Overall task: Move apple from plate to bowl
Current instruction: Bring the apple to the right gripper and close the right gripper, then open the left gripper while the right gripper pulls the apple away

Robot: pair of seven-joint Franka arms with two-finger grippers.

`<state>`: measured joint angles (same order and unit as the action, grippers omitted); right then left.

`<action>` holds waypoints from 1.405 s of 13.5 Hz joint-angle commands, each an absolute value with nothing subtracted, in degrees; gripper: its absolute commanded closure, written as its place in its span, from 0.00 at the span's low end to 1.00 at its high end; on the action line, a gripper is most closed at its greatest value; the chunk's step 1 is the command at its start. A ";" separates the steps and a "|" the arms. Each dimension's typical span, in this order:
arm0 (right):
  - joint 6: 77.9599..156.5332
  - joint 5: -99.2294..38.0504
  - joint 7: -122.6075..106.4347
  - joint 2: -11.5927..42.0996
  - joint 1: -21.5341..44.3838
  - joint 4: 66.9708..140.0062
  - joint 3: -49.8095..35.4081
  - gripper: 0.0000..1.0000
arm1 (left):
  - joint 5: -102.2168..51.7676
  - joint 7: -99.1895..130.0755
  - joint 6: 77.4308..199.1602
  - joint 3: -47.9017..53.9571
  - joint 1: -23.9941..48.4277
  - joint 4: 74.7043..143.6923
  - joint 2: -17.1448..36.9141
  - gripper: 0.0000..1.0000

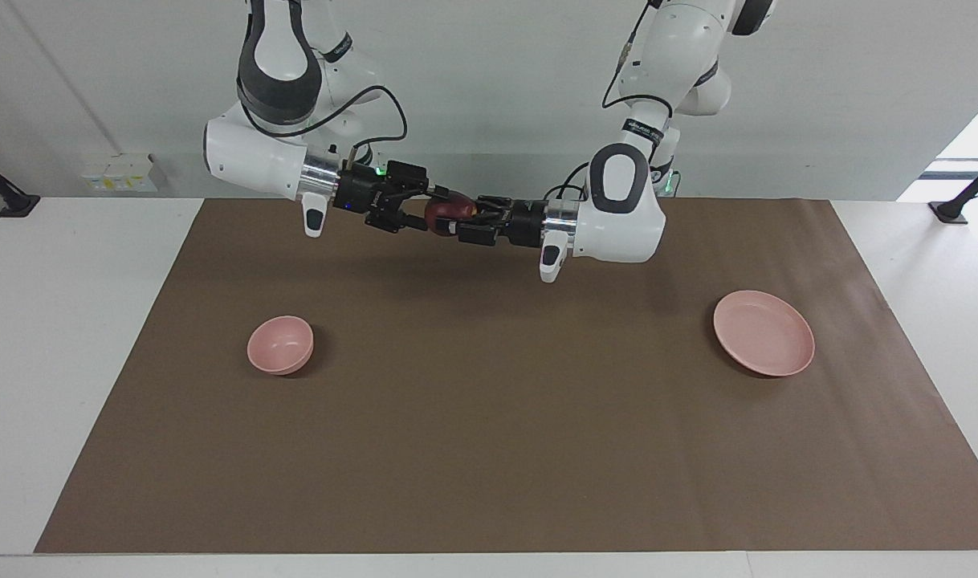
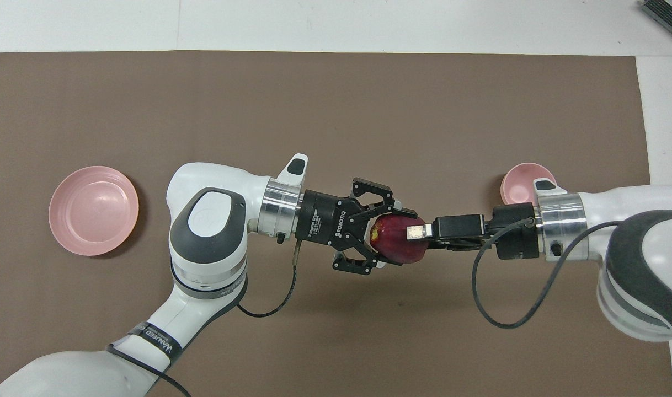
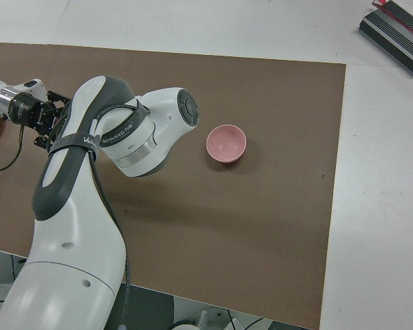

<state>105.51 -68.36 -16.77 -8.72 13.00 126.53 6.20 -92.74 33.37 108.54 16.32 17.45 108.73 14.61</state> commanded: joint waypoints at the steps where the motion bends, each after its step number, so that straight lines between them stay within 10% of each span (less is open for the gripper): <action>1: 104.68 -70.05 -19.86 -10.90 12.30 129.20 6.06 0.00 | -95.18 34.19 110.21 17.75 17.93 109.42 13.80 1.00; 8: 104.68 -69.17 -20.04 -11.07 12.30 129.37 6.06 0.00 | -95.54 34.19 110.92 18.90 18.10 109.51 13.71 1.00; 14: 104.77 -68.47 -19.25 -10.81 12.39 129.11 6.06 1.00 | -95.54 34.19 111.01 19.25 18.11 109.51 13.71 1.00; 15: 104.77 -68.47 -19.25 -10.72 12.39 129.02 6.06 1.00 | -95.62 34.28 111.09 19.25 18.11 109.51 13.71 0.01; 19: 104.77 -68.29 -19.16 -10.63 12.30 128.85 6.15 1.00 | -94.58 35.24 109.78 18.90 17.41 109.42 13.54 0.00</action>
<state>105.34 -68.30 -17.74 -9.69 12.92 128.07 6.28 -94.41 33.74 110.05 19.38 17.54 108.74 14.52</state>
